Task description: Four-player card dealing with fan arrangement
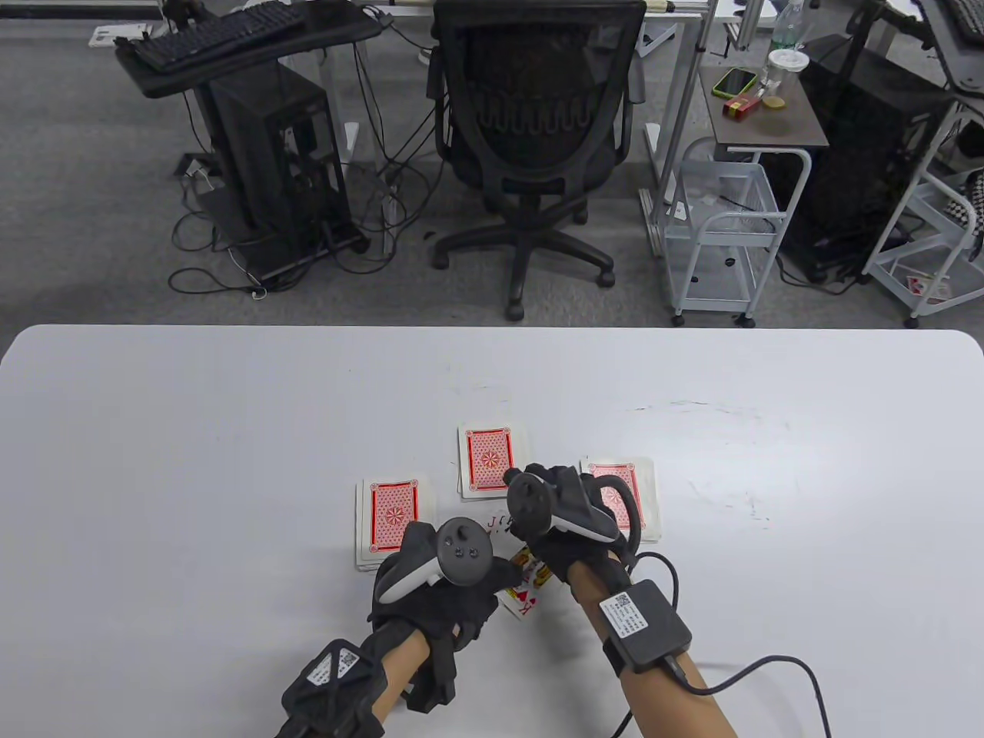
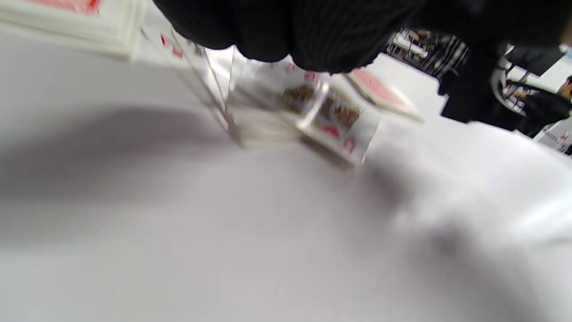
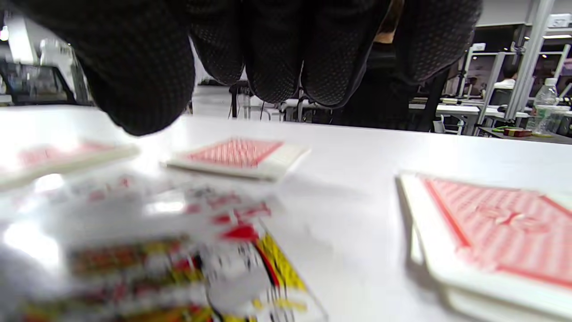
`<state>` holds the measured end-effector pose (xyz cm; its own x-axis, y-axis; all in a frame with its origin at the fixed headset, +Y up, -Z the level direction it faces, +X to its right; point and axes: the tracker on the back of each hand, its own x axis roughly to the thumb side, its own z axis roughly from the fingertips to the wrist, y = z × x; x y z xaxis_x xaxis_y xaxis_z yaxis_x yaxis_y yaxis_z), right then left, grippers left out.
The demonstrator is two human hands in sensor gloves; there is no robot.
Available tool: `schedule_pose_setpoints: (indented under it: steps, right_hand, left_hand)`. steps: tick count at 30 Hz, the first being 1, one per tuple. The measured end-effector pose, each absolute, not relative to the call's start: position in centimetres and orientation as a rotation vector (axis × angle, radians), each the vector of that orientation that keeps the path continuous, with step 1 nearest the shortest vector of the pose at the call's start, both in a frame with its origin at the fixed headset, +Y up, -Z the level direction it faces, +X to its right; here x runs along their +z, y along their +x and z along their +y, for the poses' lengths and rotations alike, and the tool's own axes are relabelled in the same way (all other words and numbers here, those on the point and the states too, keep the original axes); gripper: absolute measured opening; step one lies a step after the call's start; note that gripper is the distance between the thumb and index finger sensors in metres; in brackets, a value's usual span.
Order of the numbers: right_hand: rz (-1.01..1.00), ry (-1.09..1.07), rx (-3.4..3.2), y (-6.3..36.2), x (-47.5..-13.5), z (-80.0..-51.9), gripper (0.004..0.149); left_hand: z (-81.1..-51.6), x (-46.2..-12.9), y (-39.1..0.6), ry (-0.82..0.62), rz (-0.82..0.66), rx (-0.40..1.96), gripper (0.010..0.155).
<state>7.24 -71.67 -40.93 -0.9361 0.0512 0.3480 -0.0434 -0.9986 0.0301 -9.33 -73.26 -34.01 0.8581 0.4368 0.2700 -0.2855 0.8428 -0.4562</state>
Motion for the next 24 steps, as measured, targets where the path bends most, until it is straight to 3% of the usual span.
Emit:
schedule_pose_setpoints:
  steps: [6, 10, 16, 24]
  right_hand:
    - [-0.132, 0.424, 2.891, 11.1, -36.8, -66.5, 0.067]
    - [-0.264, 0.361, 2.927, 12.8, -33.7, -65.6, 0.071]
    - [-0.316, 0.376, 3.064, 12.6, -30.1, -68.1, 0.084]
    - [-0.151, 0.371, 3.213, 11.2, -30.6, -72.1, 0.089]
  left_hand:
    - [-69.8, -33.0, -13.4, -0.145, -0.24, 0.396, 0.054]
    - [-68.9, -31.1, -15.6, 0.089, -0.131, 0.356, 0.058]
    - [-70.4, -28.7, -16.2, 0.233, -0.078, 0.171, 0.071]
    - [-72.1, -28.6, -14.9, 0.234, -0.088, -0.033, 0.084]
